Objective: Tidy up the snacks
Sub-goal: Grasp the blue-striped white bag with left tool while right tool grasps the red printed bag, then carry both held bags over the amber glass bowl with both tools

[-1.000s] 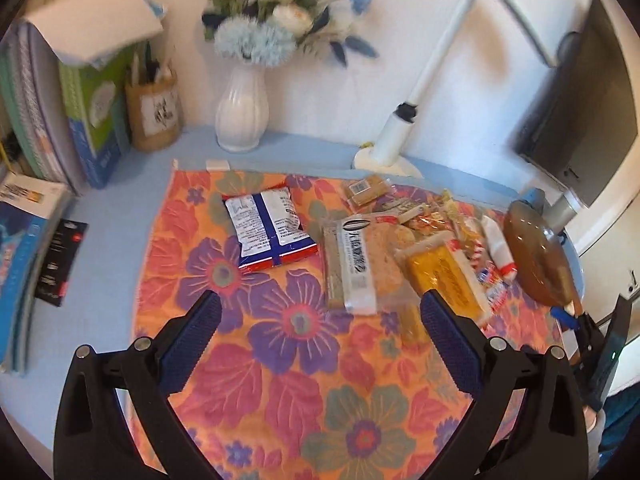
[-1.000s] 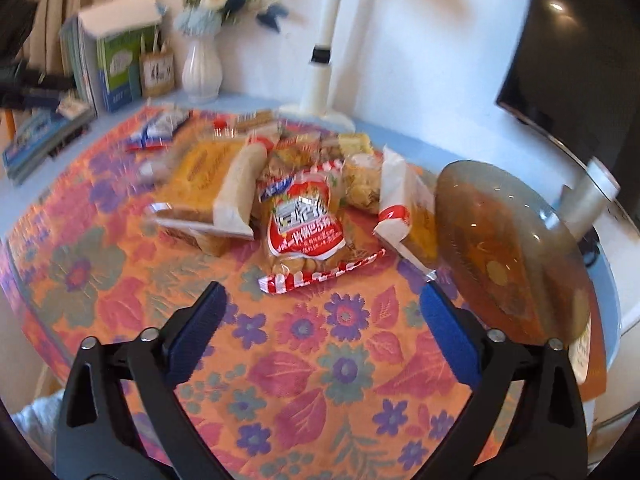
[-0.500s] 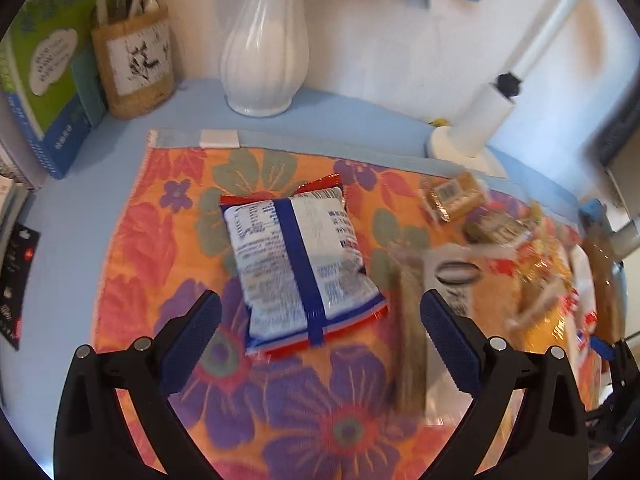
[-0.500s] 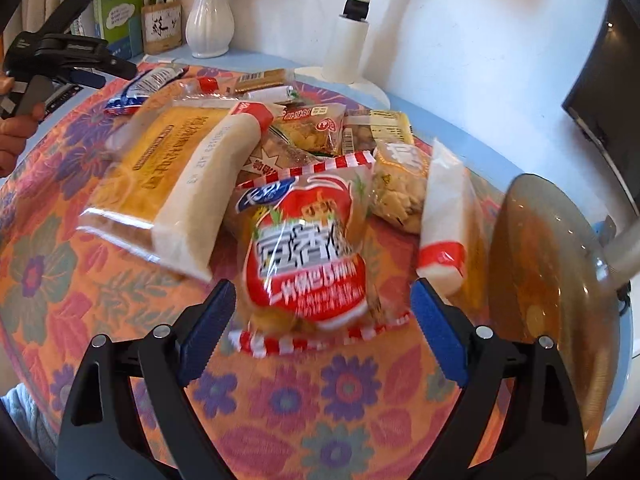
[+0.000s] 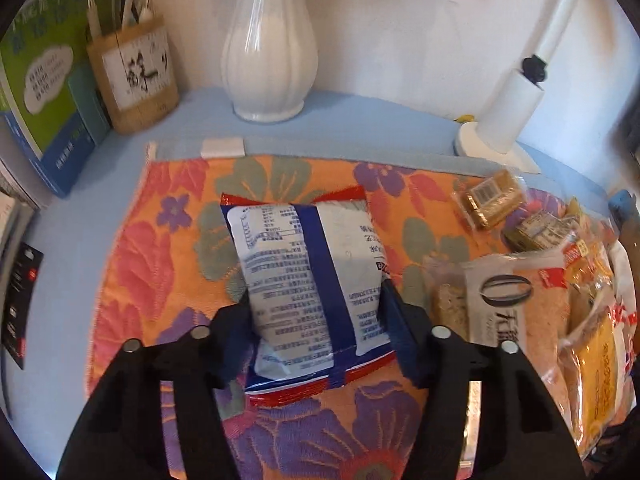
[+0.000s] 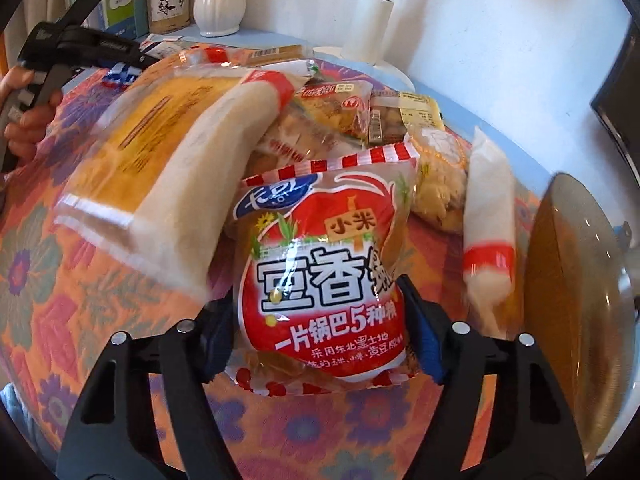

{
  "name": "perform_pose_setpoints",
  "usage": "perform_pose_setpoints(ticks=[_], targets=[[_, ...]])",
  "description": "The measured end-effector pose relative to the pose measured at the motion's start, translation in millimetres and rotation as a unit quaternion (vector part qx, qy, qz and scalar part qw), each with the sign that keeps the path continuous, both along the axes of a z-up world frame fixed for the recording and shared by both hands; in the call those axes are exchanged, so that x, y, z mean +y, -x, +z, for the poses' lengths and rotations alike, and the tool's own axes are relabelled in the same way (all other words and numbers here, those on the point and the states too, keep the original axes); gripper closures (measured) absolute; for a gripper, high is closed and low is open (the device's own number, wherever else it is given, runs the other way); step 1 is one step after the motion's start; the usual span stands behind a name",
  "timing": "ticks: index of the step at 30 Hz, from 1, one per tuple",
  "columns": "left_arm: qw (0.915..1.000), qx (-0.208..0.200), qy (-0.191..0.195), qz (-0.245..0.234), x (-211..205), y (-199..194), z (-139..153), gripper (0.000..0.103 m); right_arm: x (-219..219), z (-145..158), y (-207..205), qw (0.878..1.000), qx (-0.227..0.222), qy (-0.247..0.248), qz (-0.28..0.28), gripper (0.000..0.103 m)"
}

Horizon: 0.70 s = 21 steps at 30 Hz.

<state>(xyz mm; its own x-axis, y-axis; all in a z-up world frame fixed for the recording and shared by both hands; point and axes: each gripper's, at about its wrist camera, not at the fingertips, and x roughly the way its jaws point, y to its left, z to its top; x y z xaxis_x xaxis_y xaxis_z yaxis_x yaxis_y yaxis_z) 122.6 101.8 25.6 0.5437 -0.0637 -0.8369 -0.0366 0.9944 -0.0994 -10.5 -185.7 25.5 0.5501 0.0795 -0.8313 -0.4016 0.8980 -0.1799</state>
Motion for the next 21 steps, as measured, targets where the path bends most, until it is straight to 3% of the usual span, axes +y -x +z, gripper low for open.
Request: perform_pose_setpoints(ticks=[3,8,12,15,21], targets=[[0.9999,-0.008,0.0,-0.01,0,14,8,0.05,-7,1,27,1.0,0.005,-0.009,-0.013,0.031],[0.9984,-0.03,0.012,-0.047,-4,66,20,0.05,-27,-2,79,0.996,0.014,-0.07,-0.044,0.031],[0.9944,-0.031,0.067,-0.077,-4,95,32,0.05,-53,4,120,0.984,0.031,-0.16,-0.072,0.032],[0.9918,-0.058,0.069,-0.09,-17,115,52,0.05,-68,12,130,0.973,0.031,-0.214,-0.081,0.032],[0.9827,-0.104,0.072,-0.135,-63,148,95,0.05,-78,34,151,0.963,0.009,-0.253,-0.09,0.032]])
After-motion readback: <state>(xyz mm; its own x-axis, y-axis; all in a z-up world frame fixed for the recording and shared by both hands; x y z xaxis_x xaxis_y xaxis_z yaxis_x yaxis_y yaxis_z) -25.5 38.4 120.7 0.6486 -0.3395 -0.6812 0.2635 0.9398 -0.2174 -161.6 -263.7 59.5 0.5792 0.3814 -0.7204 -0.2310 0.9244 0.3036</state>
